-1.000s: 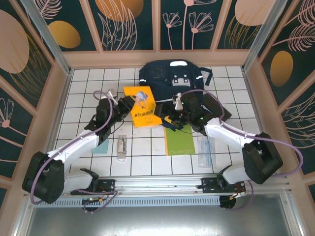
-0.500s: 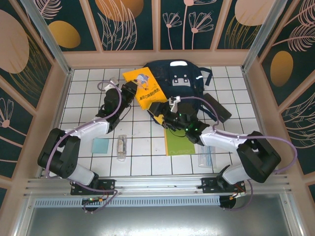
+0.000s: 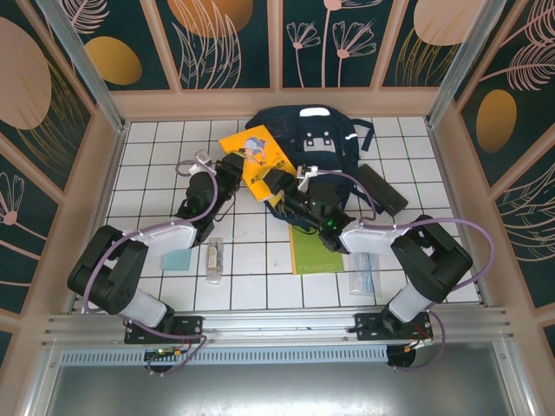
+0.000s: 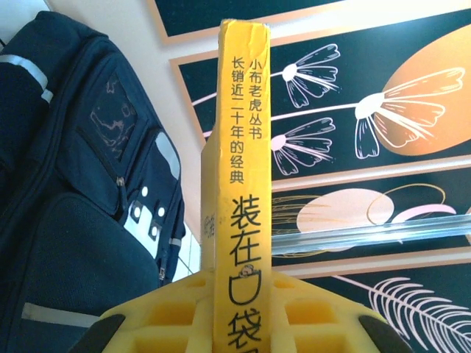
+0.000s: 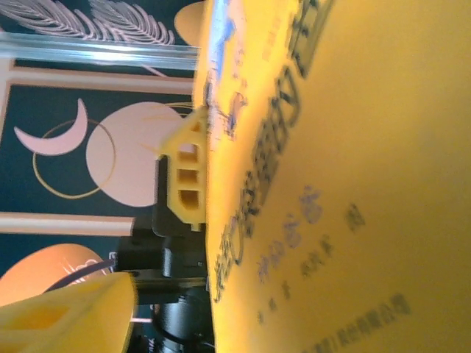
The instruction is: Pack books, pencil case, and school supplies into a backpack
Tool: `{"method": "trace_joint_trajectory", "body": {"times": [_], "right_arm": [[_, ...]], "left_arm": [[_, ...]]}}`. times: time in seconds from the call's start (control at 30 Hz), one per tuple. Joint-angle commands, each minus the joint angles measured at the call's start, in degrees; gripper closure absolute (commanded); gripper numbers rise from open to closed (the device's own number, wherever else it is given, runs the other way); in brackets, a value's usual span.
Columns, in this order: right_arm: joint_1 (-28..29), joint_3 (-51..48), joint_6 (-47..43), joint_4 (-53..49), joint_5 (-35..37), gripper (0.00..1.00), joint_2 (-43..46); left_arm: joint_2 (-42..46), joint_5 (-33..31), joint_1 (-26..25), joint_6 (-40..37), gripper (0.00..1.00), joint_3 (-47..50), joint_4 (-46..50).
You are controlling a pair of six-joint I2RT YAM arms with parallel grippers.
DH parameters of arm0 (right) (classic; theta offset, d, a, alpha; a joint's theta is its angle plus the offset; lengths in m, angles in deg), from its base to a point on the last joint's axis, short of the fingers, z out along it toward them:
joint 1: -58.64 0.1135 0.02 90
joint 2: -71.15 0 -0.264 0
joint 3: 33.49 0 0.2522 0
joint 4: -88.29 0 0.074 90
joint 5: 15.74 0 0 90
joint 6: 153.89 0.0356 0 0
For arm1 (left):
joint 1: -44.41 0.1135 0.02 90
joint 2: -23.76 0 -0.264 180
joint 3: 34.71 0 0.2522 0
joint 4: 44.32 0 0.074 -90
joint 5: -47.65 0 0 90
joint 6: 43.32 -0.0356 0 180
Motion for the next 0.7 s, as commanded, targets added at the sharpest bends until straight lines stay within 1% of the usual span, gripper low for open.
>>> {"method": "trace_joint_trajectory", "body": {"times": [0.0, 0.1, 0.17, 0.2, 0.23, 0.27, 0.3, 0.33, 0.37, 0.47, 0.6, 0.67], "right_arm": [[0.1, 0.8, -0.1, 6.1, 5.1, 0.5, -0.5], [-0.1, 2.0, -0.5, 5.4, 4.9, 0.71, -1.3], [-0.6, 2.8, -1.2, 4.5, 4.7, 0.94, -1.9], [-1.0, 2.9, -1.6, 4.4, 4.6, 1.0, -2.1], [-1.5, 3.0, -2.2, 4.1, 4.5, 1.0, -2.1], [-2.3, 3.0, -2.7, 3.6, 4.1, 1.0, -2.1], [-3.1, 3.0, -3.3, 3.2, 3.3, 1.0, -1.8], [-4.3, 3.0, -4.4, 2.2, 2.3, 1.0, -1.3], [-5.6, 3.0, -5.9, 0.4, 0.9, 1.0, -0.4], [-10.4, 4.2, -12.0, -9.9, -2.5, 1.0, 3.3], [-18.1, 6.7, -23.8, -27.7, -6.1, 1.0, 9.3], [-22.4, 8.4, -29.1, -37.1, -7.4, 1.0, 12.3]], "left_arm": [[1.5, 0.4, -0.4, 2.7, 1.0, 0.9, -6.5], [1.8, 0.7, -0.4, 2.9, 1.0, 1.4, -5.4], [1.7, 1.5, -0.4, 2.4, 1.0, 1.3, -4.6], [1.6, 2.1, -0.4, 1.8, 0.93, 1.1, -4.5], [1.5, 2.9, -0.4, 0.8, 0.8, 0.8, -4.2], [1.5, 3.8, -0.4, -0.6, 0.58, 0.2, -2.9], [1.6, 4.4, -0.5, -2.1, 0.41, -0.7, -0.8], [2.0, 5.1, -0.4, -4.5, 0.29, -2.2, 2.9], [2.2, 5.8, -0.4, -7.9, 0.21, -3.9, 6.9], [1.8, 10.1, -0.4, -18.0, 0.17, -8.3, 13.8], [-1.0, 17.5, -0.5, -32.7, 0.17, -16.5, 24.7], [-3.3, 19.5, -0.7, -40.4, 0.17, -21.7, 31.5]]}}
